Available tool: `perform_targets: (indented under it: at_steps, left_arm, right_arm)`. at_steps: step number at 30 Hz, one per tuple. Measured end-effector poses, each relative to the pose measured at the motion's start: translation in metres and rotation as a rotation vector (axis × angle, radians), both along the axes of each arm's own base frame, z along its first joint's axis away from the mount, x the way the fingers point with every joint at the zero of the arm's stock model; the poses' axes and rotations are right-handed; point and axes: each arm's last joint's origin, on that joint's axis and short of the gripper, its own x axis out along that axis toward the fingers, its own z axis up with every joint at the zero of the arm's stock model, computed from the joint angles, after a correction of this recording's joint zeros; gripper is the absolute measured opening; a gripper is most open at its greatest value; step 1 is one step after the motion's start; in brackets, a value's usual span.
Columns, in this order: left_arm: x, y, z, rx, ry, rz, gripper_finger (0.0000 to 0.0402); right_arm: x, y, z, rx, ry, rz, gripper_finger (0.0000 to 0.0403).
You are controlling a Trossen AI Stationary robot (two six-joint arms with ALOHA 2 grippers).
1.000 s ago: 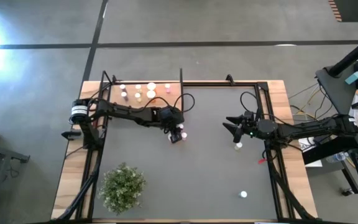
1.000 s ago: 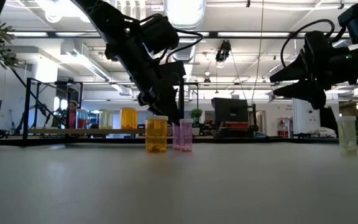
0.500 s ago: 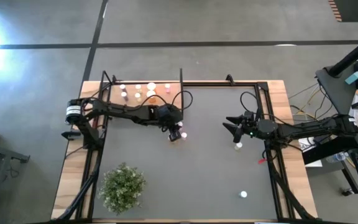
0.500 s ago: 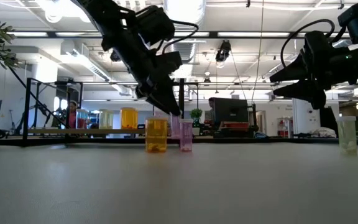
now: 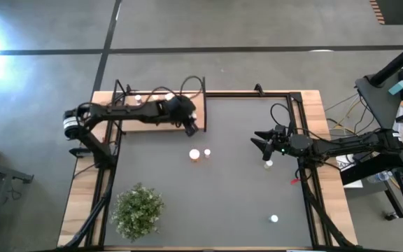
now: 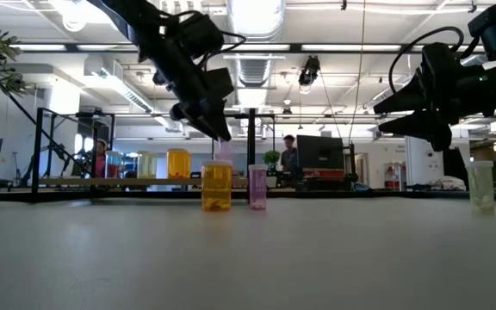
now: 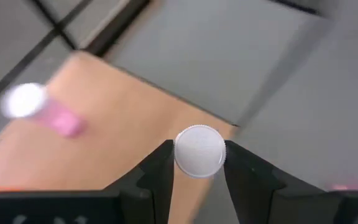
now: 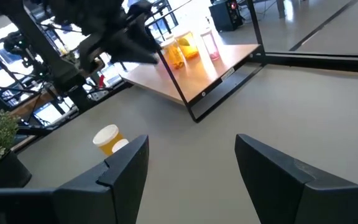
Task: Pick and place medicine bottles onto shelf by color
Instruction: Put the top pink pill bottle on the shelf
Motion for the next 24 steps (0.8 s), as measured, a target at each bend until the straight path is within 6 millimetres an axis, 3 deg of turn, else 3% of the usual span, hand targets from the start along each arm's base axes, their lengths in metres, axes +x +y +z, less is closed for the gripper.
perform_targets:
  at_steps: [5, 11, 24]
  left_arm:
    - [-0.011, 0.028, 0.003, 0.005, -0.008, 0.089, 0.0112]
    - [-0.019, 0.046, -0.002, 0.000, 0.002, 0.148, 0.0112]
    - [-0.017, 0.053, -0.009, -0.007, 0.016, 0.163, 0.0112]
  right_arm:
    - [0.000, 0.000, 0.000, 0.000, 0.000, 0.000, 0.0228]
    - [0.000, 0.000, 0.000, 0.000, 0.000, 0.000, 0.0228]
    - [0.000, 0.000, 0.000, 0.000, 0.001, 0.000, 0.0228]
